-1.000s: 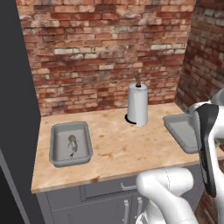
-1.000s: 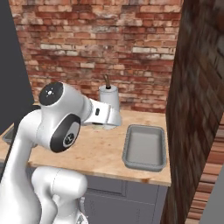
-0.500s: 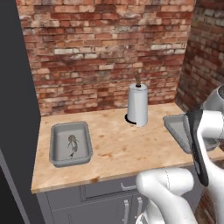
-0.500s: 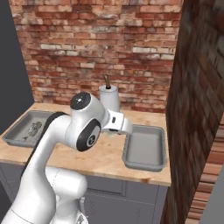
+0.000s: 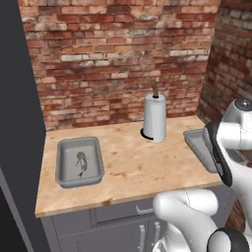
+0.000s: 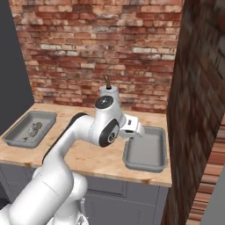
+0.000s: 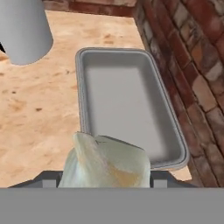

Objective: Place one garlic and one fish in each tupperware on the nearby counter, to pack two identical lunches.

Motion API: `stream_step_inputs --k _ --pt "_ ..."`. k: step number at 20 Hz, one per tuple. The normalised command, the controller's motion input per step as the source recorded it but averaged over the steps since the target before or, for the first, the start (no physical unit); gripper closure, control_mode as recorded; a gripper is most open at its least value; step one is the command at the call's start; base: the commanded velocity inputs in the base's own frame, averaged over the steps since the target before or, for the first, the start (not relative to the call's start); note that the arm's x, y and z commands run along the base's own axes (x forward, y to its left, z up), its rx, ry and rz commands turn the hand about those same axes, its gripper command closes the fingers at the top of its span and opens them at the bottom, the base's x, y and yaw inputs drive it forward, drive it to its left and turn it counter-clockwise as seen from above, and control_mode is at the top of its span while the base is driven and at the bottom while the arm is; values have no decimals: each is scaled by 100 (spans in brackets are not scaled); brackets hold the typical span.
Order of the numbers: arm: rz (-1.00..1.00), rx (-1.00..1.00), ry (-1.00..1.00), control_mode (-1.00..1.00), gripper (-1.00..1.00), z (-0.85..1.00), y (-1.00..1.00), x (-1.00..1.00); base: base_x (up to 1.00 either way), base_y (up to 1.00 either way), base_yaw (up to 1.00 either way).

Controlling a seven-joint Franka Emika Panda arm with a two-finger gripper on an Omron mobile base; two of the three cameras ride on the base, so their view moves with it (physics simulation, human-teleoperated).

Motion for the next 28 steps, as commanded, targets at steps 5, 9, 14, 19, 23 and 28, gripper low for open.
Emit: stream_step_inputs --k 5,9,14,19,23,28 --pt "5 5 2 -100 100 -34 -42 58 0 0 0" --pt "2 0 0 -100 100 -40 -5 73 0 0 0" --pt "0 0 0 -100 100 -36 0 78 0 0 0" --pt "0 0 1 -100 100 -29 -7 70 0 0 0" --pt "0 0 4 -100 100 -24 -26 65 0 0 0" --pt "0 0 6 -100 100 -24 -33 60 0 0 0"
